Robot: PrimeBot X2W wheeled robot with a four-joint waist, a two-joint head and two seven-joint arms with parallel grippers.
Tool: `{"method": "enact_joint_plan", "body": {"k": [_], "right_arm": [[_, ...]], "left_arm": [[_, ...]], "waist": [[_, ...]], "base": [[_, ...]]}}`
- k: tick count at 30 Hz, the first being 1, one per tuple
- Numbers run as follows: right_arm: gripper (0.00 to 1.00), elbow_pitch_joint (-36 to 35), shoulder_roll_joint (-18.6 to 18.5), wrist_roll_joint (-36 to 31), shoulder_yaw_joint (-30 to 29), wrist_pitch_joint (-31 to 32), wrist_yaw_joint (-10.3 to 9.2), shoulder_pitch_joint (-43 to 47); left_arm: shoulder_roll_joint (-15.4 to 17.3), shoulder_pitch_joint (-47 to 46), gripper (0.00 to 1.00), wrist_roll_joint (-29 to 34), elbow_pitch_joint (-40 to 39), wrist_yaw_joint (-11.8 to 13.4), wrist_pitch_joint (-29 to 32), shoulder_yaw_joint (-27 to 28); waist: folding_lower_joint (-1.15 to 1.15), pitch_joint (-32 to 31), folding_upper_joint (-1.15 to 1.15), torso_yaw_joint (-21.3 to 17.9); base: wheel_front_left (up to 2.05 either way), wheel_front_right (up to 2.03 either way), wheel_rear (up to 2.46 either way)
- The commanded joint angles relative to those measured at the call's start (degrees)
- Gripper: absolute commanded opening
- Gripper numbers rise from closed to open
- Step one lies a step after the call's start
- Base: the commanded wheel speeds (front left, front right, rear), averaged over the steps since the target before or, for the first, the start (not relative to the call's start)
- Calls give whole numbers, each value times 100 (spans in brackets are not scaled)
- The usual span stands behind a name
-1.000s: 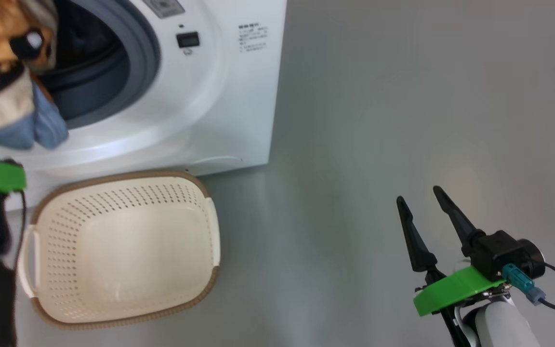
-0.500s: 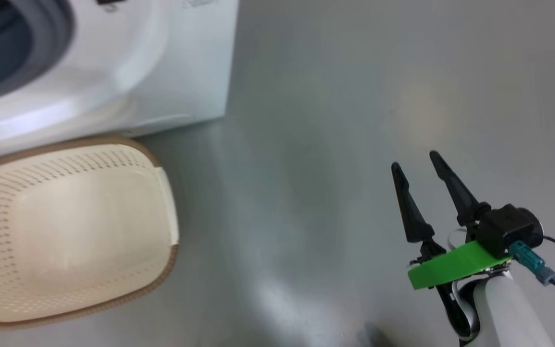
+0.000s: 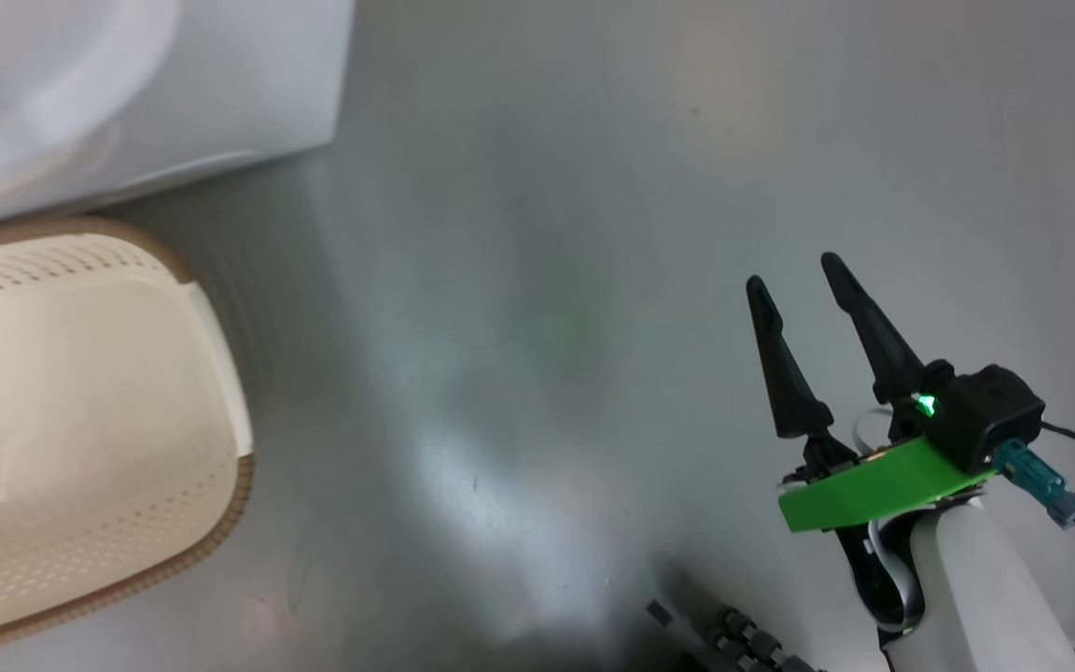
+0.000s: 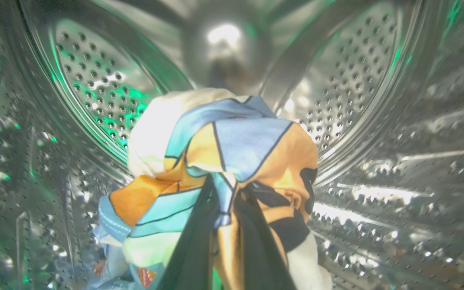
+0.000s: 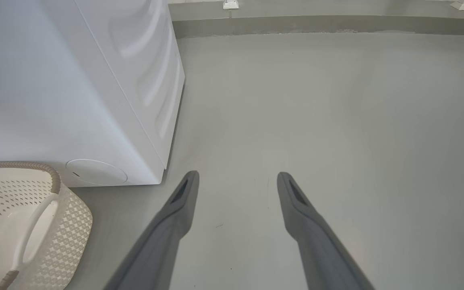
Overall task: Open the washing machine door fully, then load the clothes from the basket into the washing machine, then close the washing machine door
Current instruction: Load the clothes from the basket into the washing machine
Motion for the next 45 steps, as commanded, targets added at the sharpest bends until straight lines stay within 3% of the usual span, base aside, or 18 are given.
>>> {"method": "enact_joint_plan", "body": {"k": [1,7,12,13,14,15,33,45], "right_arm": [[100,-149,-20,54,135,-26,9,5],[100,-168,-20,154,230,-26,9,-73],[100,-149,-20,211,249,-26,9,-97],[100,-142,-20,215,250,-26,9,-100],[100,-133,-20,221,252,-26,9,-105],[100,-125,-20,229,252,-26,9,-115],[100,-107,-20,88,155,-26,9,-197],[100,21,-20,-84,126,-26,9,-147]], "left_arm": [[377,-177,0,88,13,-15,-29,-30],[710,-767,0,95,544,-15,-29,-458],[802,-1046,0,47,748,-15,-29,-571],[815,-1070,43,57,784,-15,-29,-566],[831,-1091,96,86,819,-15,-29,-550],[835,-1107,100,105,853,-15,-29,-526],[760,-834,100,-2,926,-15,-29,-677],[471,255,100,-280,1003,-15,-29,-1108]], "waist": [[0,225,0,-185],[0,369,0,-281],[0,402,0,-294],[0,400,0,-294],[0,398,0,-291],[0,396,0,-289],[0,210,0,-126],[0,-498,0,120]], "base": [[0,0,0],[0,0,0],[0,0,0],[0,0,0],[0,0,0],[0,0,0],[0,0,0],[0,0,0]]}}
